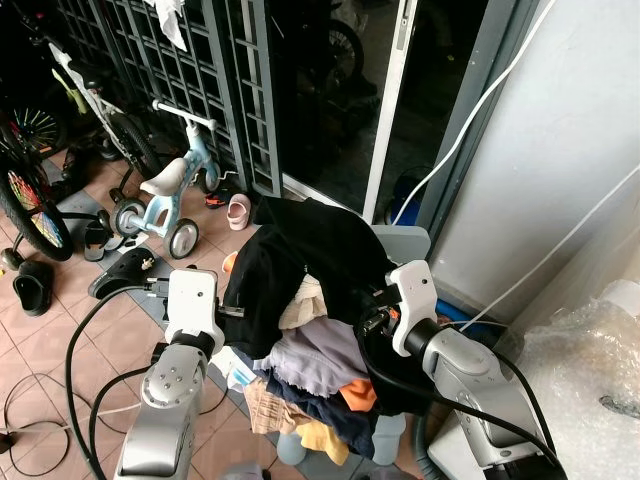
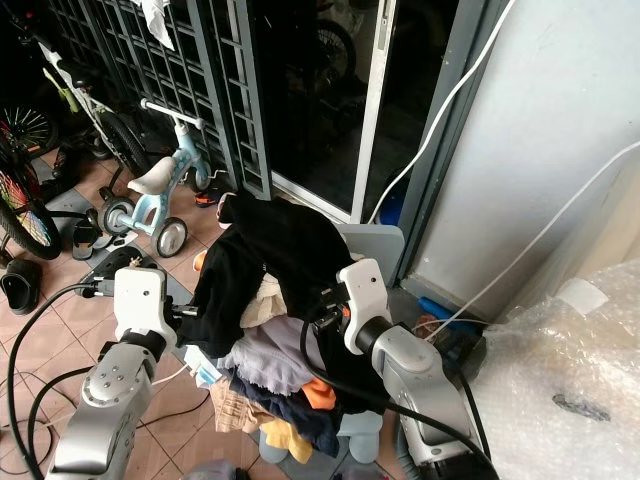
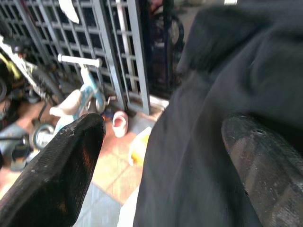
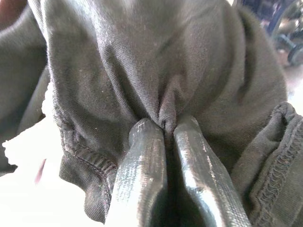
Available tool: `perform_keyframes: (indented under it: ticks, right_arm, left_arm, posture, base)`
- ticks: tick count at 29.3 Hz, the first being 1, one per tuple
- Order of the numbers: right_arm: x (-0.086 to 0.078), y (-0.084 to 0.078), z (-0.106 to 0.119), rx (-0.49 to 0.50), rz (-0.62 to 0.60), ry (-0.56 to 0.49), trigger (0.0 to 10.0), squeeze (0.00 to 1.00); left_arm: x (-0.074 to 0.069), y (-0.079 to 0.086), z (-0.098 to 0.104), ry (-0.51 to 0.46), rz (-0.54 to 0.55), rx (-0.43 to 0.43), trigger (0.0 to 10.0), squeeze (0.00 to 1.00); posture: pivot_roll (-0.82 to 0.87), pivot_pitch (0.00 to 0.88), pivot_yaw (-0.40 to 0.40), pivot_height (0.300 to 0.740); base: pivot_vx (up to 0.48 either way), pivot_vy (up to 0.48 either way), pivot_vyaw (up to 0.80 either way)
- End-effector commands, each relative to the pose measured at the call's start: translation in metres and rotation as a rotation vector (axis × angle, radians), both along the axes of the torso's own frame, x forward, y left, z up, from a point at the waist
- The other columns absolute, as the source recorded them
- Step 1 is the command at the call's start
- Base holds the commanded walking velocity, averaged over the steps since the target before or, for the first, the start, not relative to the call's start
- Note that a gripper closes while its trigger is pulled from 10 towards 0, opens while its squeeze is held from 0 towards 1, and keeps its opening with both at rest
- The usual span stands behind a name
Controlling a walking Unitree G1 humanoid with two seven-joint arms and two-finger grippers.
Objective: Clothes washing
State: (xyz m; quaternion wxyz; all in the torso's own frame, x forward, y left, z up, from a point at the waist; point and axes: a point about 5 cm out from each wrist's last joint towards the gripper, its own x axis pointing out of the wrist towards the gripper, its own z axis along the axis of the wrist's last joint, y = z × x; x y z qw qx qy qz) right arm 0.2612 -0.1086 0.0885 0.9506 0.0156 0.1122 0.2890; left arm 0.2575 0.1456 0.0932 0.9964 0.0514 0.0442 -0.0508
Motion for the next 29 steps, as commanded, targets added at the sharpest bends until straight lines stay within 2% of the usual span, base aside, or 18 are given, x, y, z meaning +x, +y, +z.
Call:
perform_keyframes:
  ticks: [1,4,7,10,13,15,21,24,29]
  right_arm:
    - [0.006,0.001,0.008,0.020,-0.018,-0.044,0.0,0.00]
    - [0.008,0.002,0.012,0.030,-0.040,-0.069,0.0,0.00]
    - [0.009,-0.001,0.021,0.098,-0.123,-0.135,0.0,0.00]
    - [0.008,-0.002,0.031,0.131,-0.143,-0.191,0.0,0.00]
    - [0.010,-0.009,0.052,0.188,-0.198,-0.263,0.0,0.00]
    - [0.010,-0.009,0.054,0.196,-0.199,-0.271,0.0,0.00]
    - [0.018,-0.004,0.084,0.258,-0.180,-0.356,0.0,0.00]
    - [0.019,0.001,0.101,0.257,-0.157,-0.425,0.0,0.00]
    - [0.016,0.006,0.105,0.250,-0.129,-0.441,0.0,0.00]
  left_arm:
    - [0.004,-0.002,0.000,-0.009,0.006,0.023,10.0,0.00]
    - [0.008,-0.004,0.001,-0.020,0.009,0.025,10.0,0.00]
    - [0.006,-0.005,-0.003,-0.024,0.022,0.021,10.0,0.00]
    - [0.004,-0.005,-0.003,-0.030,0.025,0.021,10.0,0.00]
    - [-0.002,-0.006,-0.004,-0.024,0.020,0.012,10.0,0.00]
    - [-0.002,-0.006,-0.004,-0.025,0.018,0.009,10.0,0.00]
    - [0.002,-0.014,0.001,-0.049,-0.016,0.015,10.0,0.00]
    - [0.005,-0.014,0.004,-0.065,-0.003,0.017,10.0,0.00]
    - [0.009,-0.014,0.004,-0.070,0.006,0.013,10.0,0.00]
  posture:
    - [0.00,0.000,0.007,0.740]
    - [0.00,0.000,0.002,0.740]
    - [-0.02,0.000,0.020,0.740]
    - [-0.03,0.000,0.028,0.740]
    - [-0.04,0.000,0.033,0.740]
    - [-0.04,0.000,0.033,0.740]
    - [-0.05,0.000,0.032,0.740]
    - [-0.05,0.000,0.022,0.740]
    - [-0.05,0.000,0.012,0.740]
  base:
    - [0.000,0.000,0.00]
    - [0.000,0.000,0.00]
    - [0.000,0.000,0.00]
    - [0.000,0.000,0.00]
    - [0.000,0.000,0.00]
    - [0.000,0.000,0.00]
    - [0.000,0.000,0.00]
    - [0.000,0.000,0.00]
    - [0.000,0.000,0.00]
